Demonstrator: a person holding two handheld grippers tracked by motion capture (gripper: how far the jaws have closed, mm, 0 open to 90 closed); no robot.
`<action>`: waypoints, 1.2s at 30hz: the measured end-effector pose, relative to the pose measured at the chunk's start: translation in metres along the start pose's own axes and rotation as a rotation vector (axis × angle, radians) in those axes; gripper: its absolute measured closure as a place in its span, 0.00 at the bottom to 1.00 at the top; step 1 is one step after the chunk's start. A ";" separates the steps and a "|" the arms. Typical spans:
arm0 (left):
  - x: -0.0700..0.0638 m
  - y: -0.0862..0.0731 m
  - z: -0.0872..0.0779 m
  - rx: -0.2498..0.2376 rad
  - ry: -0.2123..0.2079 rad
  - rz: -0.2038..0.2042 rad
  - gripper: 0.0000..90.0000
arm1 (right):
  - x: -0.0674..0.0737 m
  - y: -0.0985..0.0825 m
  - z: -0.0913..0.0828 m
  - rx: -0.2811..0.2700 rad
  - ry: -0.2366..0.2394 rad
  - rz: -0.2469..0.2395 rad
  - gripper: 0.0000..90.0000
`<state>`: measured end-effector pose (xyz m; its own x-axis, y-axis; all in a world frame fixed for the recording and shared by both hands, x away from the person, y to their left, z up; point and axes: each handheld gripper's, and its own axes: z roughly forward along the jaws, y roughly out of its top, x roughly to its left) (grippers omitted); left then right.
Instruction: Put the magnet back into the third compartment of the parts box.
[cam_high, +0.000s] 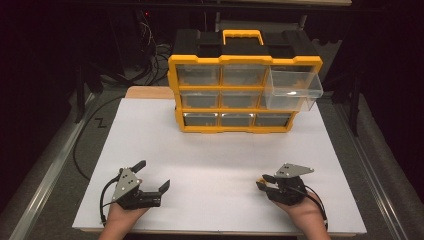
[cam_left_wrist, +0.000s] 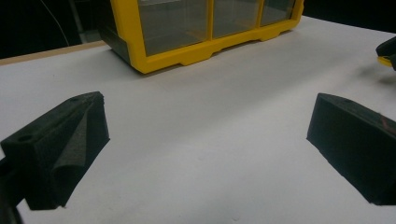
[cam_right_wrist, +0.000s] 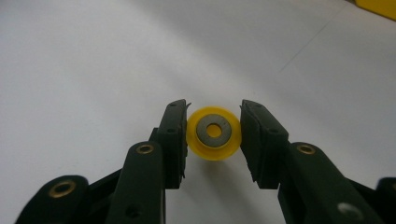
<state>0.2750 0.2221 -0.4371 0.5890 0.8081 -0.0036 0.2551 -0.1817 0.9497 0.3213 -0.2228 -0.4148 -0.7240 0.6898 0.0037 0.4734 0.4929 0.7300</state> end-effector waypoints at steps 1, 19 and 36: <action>0.000 0.000 0.000 0.000 0.000 0.000 0.00 | 0.000 0.000 0.000 0.000 0.000 0.000 0.72; -0.004 0.003 0.002 -0.005 -0.011 0.021 0.00 | 0.002 0.008 -0.005 0.167 0.020 -0.050 0.72; -0.003 0.002 0.003 -0.004 -0.011 0.025 0.00 | -0.005 0.018 -0.004 0.279 0.034 -0.107 0.72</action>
<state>0.2758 0.2177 -0.4358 0.6036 0.7971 0.0172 0.2368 -0.1998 0.9508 0.3310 -0.2194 -0.3989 -0.7916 0.6099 -0.0368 0.5095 0.6921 0.5112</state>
